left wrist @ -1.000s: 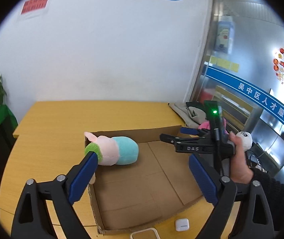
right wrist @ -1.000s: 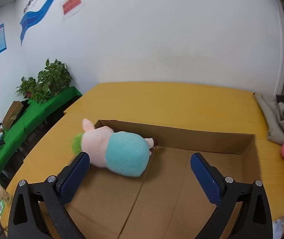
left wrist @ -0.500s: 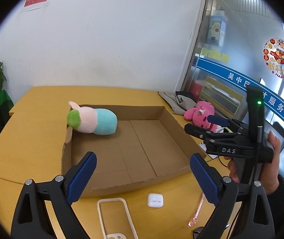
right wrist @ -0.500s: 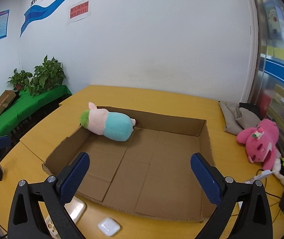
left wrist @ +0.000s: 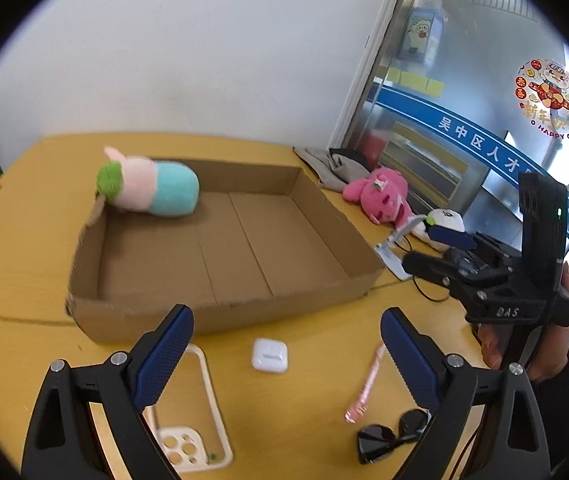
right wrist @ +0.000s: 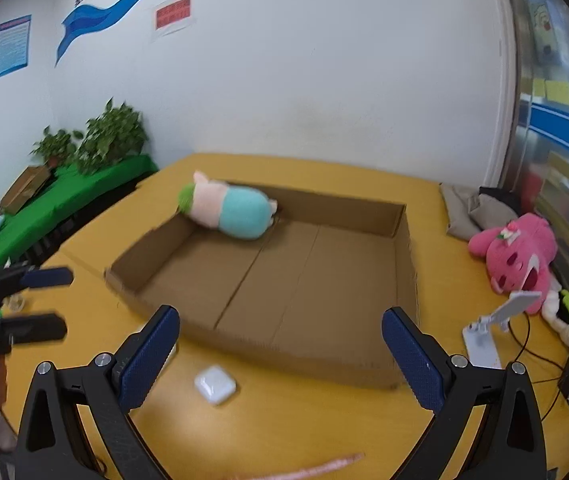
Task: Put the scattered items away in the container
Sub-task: 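Move the right gripper down to the black sunglasses, then grasp the black sunglasses by the bridge with the right gripper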
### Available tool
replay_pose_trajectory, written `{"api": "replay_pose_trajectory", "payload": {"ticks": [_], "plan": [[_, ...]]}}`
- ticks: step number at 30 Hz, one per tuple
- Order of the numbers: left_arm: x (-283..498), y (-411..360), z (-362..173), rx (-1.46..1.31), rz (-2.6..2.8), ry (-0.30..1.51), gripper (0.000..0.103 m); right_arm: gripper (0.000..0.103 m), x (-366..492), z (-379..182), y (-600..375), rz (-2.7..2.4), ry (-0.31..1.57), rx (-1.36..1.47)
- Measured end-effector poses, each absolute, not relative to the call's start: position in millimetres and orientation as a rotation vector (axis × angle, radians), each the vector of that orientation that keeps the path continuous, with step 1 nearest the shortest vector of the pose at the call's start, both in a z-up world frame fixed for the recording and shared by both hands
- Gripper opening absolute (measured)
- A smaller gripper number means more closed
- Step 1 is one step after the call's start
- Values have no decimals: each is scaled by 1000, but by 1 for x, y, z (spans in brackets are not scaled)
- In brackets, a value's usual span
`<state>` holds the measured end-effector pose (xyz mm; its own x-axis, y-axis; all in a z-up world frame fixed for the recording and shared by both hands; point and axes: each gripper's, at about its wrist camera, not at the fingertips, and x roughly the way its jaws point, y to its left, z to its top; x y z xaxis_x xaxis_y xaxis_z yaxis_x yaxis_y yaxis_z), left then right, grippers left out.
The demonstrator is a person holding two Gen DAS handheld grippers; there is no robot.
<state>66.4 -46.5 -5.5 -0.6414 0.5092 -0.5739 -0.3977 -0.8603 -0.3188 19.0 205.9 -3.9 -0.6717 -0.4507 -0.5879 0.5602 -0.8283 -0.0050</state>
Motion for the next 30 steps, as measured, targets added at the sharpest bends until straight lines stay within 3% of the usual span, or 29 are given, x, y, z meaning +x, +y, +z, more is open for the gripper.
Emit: {"api": "replay_pose_trajectory", "payload": {"ticks": [7,11,18,26,29,30], "plan": [[90,-32,-57,-1053,2235,-243,95,103,67,-83,292,-2187,250,1010],[103,-8,-81,-1086,2069,-136,95,102,87,-121,323,-2059,323,1153],[105,36,-115,-1184,1837,-29,95,102,105,-140,304,-1867,480,1156],[103,64,-152,-1297,1682,-124,95,93,110,-173,284,-1726,645,1164],[99,66,-159,-1319,1653,-178,90,91,107,-176,287,-1720,655,1152],[97,66,-161,-1330,1640,-198,79,88,107,-176,287,-1719,657,1146]]}}
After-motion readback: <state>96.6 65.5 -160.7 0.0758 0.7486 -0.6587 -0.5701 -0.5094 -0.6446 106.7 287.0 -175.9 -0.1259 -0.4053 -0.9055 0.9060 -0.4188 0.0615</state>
